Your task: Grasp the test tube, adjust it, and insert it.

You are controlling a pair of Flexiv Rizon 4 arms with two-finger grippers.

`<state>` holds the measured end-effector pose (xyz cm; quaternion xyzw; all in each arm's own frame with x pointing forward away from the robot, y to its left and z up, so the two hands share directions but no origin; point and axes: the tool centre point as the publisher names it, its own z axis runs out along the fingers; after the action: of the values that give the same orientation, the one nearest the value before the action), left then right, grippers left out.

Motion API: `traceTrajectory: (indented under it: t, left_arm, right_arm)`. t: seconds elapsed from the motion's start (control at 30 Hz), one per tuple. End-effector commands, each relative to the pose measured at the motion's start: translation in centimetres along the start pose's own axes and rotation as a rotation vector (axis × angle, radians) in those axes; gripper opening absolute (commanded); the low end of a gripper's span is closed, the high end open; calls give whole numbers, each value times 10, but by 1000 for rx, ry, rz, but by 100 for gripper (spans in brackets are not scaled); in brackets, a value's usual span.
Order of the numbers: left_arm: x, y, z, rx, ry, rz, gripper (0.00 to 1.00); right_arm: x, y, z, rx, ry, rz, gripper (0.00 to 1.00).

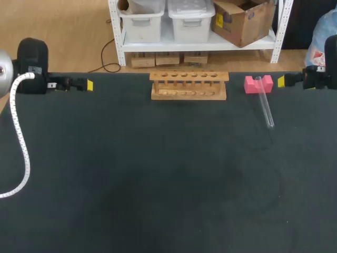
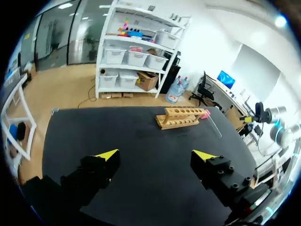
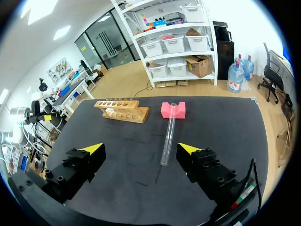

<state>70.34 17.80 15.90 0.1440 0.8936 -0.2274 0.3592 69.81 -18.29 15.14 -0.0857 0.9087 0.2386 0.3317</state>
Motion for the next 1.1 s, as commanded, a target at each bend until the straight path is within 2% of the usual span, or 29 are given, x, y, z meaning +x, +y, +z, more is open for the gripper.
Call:
traceTrajectory:
  t: [0.03, 0.1, 0.3, 0.57, 0.93, 1.1]
  left_arm:
    - [7, 2, -7, 81, -71, 90, 100]
    - [8, 0, -12, 126, -113, 175, 100]
    - [2, -1, -20, 203, -159, 365, 100]
    - [1, -6, -19, 291, -178, 582, 100]
    - [4, -5, -2, 409, -199, 769, 100]
    - [2, 0, 10, 404, -273, 824, 100]
  right_arm:
    - [0, 0, 0, -1, 0, -1, 100]
    - [0, 0, 0, -1, 0, -1, 100]
    - [0, 0, 0, -1, 0, -1, 100]
    - [0, 0, 0, -1, 0, -1, 100]
    - [0, 0, 0, -1, 0, -1, 100]
    - [0, 0, 0, -1, 0, -1, 100]
